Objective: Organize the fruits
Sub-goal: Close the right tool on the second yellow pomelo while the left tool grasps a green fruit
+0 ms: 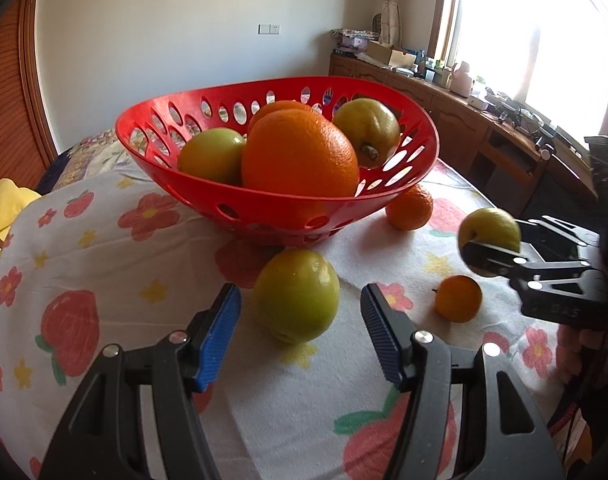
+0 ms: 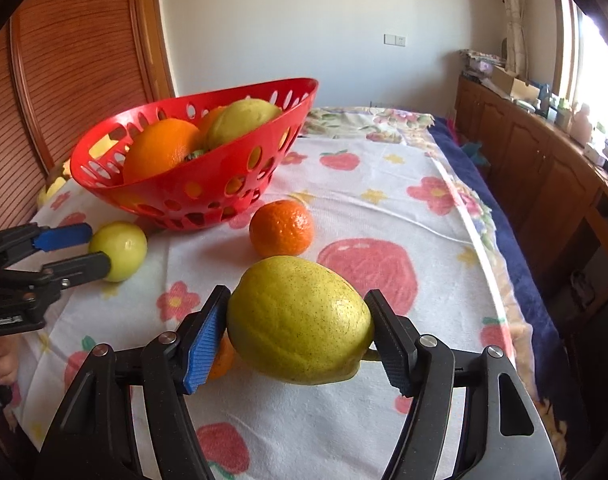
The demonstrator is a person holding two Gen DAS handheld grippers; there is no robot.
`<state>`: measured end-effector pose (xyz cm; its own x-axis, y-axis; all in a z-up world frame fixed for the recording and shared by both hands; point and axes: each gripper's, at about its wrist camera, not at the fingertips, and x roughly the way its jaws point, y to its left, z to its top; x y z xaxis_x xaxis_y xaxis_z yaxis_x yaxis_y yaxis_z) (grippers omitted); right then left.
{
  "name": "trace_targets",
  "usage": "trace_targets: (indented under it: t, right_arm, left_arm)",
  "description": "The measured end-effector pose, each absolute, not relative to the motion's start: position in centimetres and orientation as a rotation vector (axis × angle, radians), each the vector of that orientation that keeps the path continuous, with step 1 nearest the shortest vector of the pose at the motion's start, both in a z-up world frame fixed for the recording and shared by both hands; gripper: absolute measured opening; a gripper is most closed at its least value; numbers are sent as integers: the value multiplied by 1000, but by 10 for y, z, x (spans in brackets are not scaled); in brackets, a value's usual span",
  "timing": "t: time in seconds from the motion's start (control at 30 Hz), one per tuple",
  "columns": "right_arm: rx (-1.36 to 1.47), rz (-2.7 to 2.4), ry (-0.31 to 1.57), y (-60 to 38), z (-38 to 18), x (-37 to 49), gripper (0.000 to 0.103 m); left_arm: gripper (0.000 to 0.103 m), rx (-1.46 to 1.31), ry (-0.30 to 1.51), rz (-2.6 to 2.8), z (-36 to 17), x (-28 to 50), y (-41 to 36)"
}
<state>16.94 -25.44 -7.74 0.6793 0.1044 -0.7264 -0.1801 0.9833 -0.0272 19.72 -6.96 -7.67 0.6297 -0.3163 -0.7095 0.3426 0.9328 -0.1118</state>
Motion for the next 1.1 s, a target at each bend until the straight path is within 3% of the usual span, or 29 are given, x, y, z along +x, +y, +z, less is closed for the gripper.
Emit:
trace_targets:
  t: [0.67,0.8,1.1]
  right_arm:
    - [-77,154,786,-260,-78,135,71]
    - [-68,147,789,-262,-82,136,71]
    - [-67,153,791,-262,-85,136,71]
  left_arm:
    - [63,73,846,-373,-93,215,-77]
    - [49,70,838,-389,-91,214,-77]
    - [49,106,828,-397,-87,201,-75]
